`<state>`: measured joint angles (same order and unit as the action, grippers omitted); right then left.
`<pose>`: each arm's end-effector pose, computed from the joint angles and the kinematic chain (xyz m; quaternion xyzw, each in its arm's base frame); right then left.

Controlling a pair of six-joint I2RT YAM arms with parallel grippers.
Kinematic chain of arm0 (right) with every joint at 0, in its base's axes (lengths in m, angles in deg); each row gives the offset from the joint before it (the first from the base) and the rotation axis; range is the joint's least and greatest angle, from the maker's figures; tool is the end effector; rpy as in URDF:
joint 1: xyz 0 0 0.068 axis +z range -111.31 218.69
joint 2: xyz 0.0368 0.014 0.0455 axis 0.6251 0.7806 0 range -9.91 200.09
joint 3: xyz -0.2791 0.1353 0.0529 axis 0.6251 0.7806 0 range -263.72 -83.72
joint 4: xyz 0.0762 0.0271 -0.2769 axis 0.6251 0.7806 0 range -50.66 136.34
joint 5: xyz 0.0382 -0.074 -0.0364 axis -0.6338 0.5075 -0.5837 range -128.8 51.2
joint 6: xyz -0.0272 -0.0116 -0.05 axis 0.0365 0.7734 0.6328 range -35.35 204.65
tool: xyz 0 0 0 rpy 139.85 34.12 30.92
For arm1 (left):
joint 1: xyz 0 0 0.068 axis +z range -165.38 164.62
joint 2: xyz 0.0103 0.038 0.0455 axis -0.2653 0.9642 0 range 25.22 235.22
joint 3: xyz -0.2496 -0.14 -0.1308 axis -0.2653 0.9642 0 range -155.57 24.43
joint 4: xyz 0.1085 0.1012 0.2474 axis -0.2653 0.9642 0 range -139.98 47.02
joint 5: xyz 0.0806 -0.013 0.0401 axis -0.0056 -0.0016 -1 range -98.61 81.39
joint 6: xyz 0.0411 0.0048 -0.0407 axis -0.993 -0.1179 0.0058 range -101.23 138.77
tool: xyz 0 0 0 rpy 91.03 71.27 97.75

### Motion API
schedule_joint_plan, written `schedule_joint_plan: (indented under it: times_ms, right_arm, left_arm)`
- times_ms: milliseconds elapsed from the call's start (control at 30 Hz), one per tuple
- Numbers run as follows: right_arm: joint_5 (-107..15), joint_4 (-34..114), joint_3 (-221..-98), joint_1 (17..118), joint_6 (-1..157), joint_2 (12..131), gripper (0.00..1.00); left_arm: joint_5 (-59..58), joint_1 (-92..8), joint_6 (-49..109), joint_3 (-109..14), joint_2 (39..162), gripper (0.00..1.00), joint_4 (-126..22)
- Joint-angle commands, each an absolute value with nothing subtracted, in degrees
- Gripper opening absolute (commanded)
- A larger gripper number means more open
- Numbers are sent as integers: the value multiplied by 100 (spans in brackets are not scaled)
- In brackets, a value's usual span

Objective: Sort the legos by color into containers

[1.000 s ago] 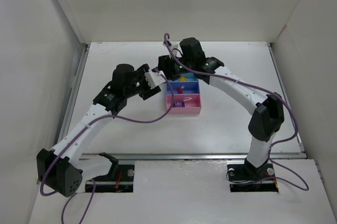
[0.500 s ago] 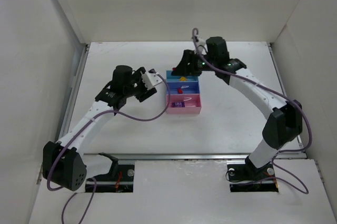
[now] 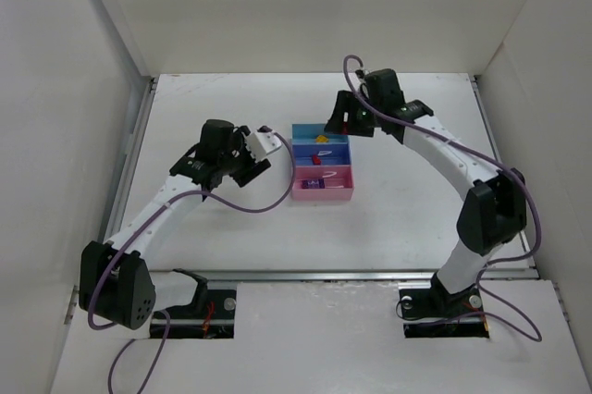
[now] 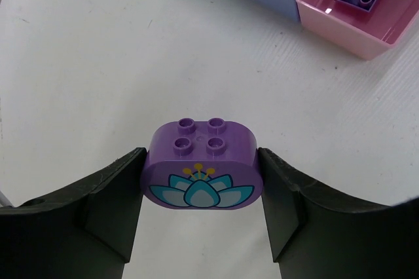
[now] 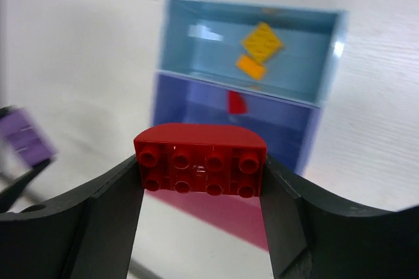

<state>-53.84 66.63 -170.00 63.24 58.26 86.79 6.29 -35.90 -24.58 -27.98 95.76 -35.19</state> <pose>0.3831 0.1869 0.3581 -0.0434 0.8907 0.2940 0.3439 0.2701 -0.1125 0.3129 0.5134 0.7065 -0.0179 0.4869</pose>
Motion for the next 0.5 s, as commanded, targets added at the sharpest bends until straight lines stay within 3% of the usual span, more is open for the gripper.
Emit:
schedule_joint_plan:
  times_ms: [0,467]
  right_arm:
    - [-3849,7256,-17257,6618,5802,8975,0]
    - [-3238,7643,-17916,7244,5802,9907,0]
  left_arm:
    - [598,-3560,-2236,-2822,9509,0,-3697]
    - [598,-3560,-2113,-2761,9403,0,-3802]
